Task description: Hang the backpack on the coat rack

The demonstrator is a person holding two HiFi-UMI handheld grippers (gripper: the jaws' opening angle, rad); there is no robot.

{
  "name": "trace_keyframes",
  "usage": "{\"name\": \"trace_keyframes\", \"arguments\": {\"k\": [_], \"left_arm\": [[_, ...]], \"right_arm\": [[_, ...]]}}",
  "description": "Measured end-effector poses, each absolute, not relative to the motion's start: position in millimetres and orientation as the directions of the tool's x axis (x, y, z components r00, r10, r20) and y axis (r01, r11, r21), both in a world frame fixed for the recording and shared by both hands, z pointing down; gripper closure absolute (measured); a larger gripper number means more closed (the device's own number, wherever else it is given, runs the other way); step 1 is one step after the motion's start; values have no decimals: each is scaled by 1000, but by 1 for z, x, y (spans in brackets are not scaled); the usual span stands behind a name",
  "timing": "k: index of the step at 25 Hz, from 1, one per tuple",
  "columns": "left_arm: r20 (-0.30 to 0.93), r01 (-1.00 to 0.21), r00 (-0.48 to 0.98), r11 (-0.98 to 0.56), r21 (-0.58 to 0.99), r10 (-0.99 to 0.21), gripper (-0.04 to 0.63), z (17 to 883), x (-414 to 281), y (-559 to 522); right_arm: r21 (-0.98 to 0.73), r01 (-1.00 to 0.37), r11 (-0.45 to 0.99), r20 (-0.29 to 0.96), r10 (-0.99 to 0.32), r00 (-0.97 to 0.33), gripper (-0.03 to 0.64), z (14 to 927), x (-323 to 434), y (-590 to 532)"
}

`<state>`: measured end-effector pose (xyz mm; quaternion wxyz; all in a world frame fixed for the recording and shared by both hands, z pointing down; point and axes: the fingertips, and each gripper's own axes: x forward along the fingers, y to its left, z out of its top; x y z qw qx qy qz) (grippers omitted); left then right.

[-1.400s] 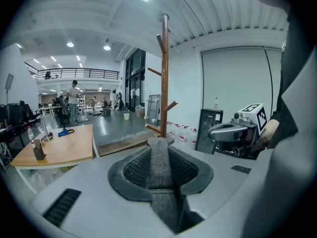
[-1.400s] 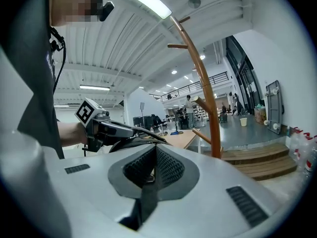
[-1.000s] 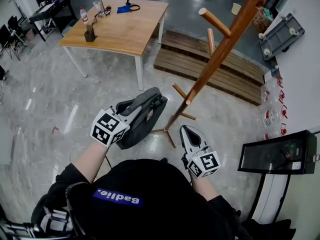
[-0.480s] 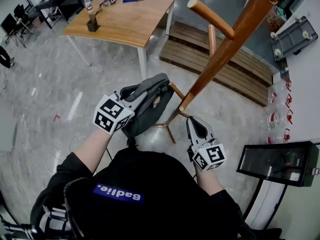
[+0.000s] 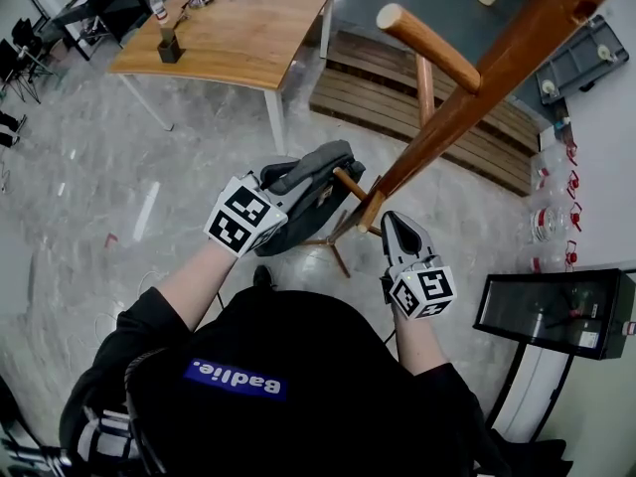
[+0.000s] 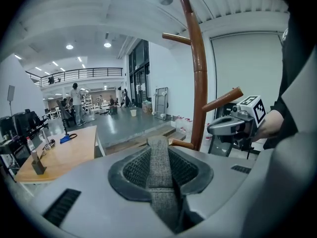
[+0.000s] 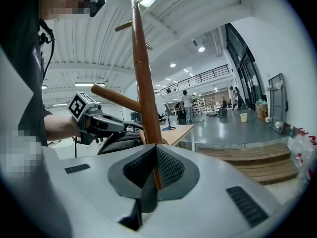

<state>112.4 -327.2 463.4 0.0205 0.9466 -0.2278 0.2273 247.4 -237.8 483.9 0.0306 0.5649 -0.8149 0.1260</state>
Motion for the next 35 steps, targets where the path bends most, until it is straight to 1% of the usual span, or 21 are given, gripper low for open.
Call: {"name": "trace_keyframes", "arguments": {"k": [14,26,35], "left_arm": [[492,-380,784,-919,-102,-379,483,475,142,-322],[565,-318,737,-928,-195,-371,483,490,163,-303],[584,-293,737,-940,-177,-340,483,507,187,-280]], "right_arm": [[-181,-921,345,182,-908,-377,609,486,250,-258],[-194,-911,364,170,-902,-396,609,486,250,-260],[-191,-903,386,167,-893,-417,609,487,250,-258]]}}
